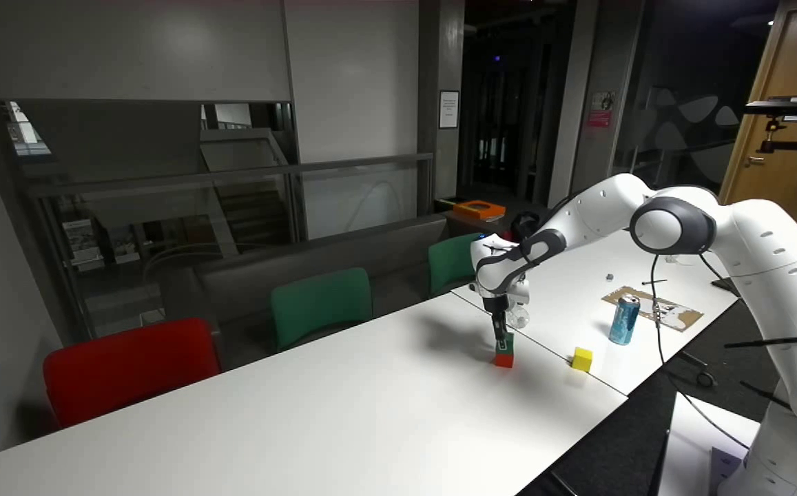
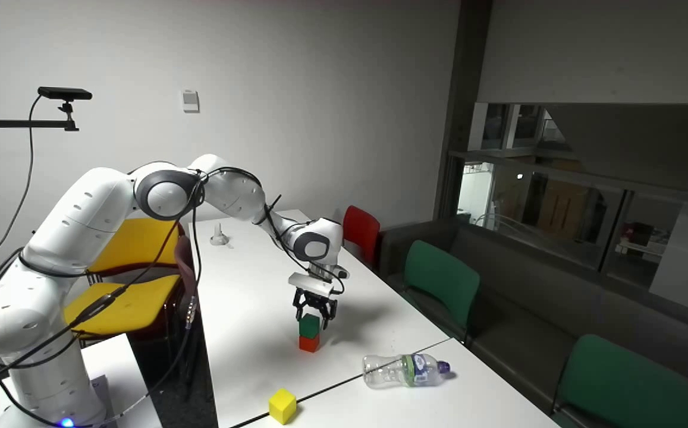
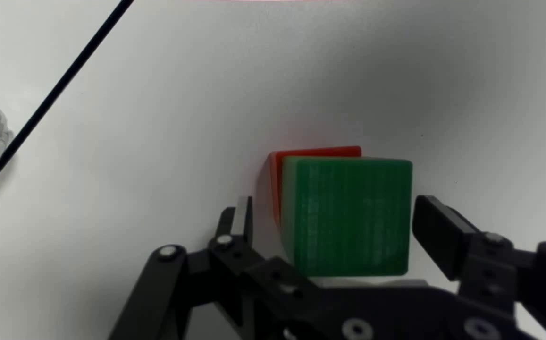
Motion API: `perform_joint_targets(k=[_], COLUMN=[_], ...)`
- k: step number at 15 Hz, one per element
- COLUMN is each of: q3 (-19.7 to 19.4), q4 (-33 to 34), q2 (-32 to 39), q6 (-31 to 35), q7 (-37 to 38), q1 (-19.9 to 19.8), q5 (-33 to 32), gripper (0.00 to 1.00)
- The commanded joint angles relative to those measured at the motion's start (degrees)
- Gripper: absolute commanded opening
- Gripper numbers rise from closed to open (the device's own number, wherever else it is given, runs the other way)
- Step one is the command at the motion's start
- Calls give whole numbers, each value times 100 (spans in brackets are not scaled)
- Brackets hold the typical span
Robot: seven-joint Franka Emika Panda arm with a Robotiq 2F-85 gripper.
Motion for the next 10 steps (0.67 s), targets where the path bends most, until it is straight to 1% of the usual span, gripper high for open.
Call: perform_joint_targets(k=[1, 4, 10], q3=[46, 15, -160], q4=[138, 29, -730], q2=[8, -97, -851], q6=[-254, -211, 227], q7=[23, 53, 134], q1=[-75, -90, -307], q5=[-47, -56, -21], gripper=[100, 100, 100])
